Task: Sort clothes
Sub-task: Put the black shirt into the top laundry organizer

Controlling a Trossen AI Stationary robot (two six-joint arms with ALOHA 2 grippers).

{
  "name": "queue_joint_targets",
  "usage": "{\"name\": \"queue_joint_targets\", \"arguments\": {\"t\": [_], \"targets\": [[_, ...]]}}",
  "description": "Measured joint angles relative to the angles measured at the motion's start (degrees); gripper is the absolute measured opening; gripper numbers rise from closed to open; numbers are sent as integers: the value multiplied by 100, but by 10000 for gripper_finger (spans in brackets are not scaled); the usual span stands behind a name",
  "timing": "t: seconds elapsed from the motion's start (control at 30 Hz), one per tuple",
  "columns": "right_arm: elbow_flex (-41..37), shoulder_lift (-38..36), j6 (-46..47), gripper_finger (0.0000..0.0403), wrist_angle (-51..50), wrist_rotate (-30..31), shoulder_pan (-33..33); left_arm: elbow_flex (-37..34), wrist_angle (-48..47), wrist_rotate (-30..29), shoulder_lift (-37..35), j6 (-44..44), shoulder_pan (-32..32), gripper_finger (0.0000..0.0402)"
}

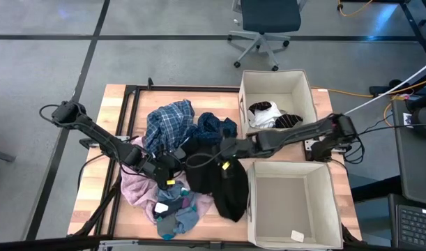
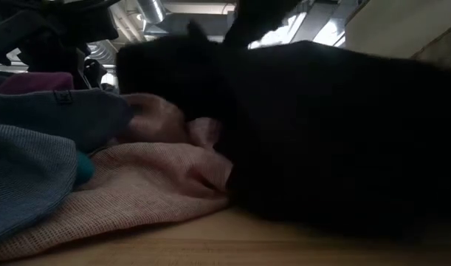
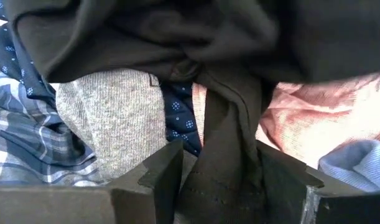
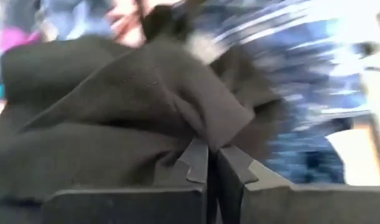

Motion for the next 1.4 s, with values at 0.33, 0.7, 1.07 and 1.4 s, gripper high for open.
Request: {"name": "queue_joint_targets", "arguments": {"t": [0.33, 0.7, 1.07, 1.4], "targets": [[0, -1361, -844, 7, 329, 1666, -35, 2, -2, -76, 0, 73, 0, 172], [2, -2579, -2248, 11, 1204, 2421, -646, 2, 2, -94, 0, 105, 0, 172], [2, -3194, -4510, 12, 2941, 2475, -1633, 2, 0, -96, 0, 109, 0, 172], [1120, -3145, -6315, 15, 3595, 2690, -2435, 2, 2, -96, 0, 123, 0, 172]]}}
